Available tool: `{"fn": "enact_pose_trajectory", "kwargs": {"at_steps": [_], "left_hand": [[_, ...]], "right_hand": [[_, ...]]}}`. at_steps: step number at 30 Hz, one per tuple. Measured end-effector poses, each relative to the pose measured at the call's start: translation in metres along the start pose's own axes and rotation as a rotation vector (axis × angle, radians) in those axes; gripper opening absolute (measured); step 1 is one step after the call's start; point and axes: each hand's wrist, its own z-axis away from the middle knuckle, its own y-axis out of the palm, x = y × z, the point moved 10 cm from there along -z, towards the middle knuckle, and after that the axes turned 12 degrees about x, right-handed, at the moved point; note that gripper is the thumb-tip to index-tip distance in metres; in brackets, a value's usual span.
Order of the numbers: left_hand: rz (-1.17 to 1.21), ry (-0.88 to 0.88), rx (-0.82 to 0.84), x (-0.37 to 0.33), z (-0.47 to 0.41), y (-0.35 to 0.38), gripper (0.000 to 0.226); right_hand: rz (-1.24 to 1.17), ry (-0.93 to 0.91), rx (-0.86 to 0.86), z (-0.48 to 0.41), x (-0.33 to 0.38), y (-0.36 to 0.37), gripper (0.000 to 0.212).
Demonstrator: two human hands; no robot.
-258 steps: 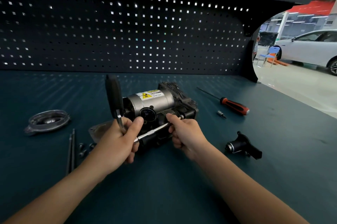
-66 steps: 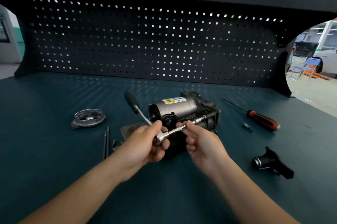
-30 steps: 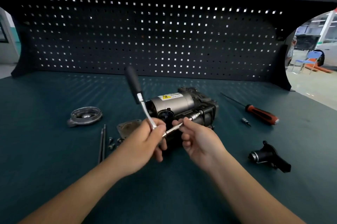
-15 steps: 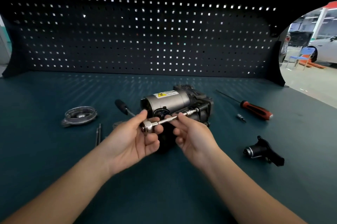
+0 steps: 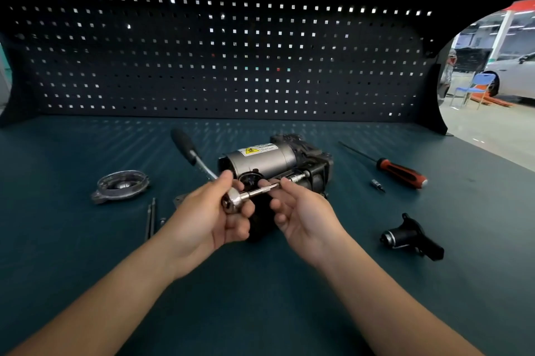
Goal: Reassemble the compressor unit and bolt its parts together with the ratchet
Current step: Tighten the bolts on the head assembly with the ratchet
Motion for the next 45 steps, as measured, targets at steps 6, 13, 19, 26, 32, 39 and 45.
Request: {"fn": "enact_pose_trajectory", "kwargs": {"at_steps": [6, 13, 19, 26, 32, 39, 45], "left_hand": [[-0.698, 0.153, 0.031, -0.025, 0.006, 0.007, 0.016], [-1.281, 0.405, 0.024, -0.037, 0.018, 0.025, 0.012], [0.236, -0.084, 0.035, 0.015, 0.0, 0.002, 0.026], [-1.046, 0.263, 0.129, -0.026, 0.009, 0.016, 0.011], [-0.839, 0.285, -0.018, -0.025, 0.01, 0.012, 0.003], [-0.105, -0.055, -0.02, 0.012, 0.002, 0.0, 0.017], [-1.93, 0.535, 0.18, -0.02, 0.02, 0.043, 0.026]], "right_hand": [[0.046, 0.003, -0.058, -0.002, 0.0, -0.007, 0.015], [-0.004, -0.002, -0.032, 0.0, -0.002, -0.005, 0.015], [0.006, -0.017, -0.014, 0.0, 0.003, -0.002, 0.012], [0.08, -0.025, -0.111, 0.0, 0.005, -0.013, 0.021], [0.046, -0.002, -0.05, 0.002, 0.003, -0.008, 0.016], [0.008, -0.013, -0.002, 0.0, 0.004, -0.002, 0.014], [0.058, 0.011, -0.024, -0.001, 0.003, -0.006, 0.017]]}}
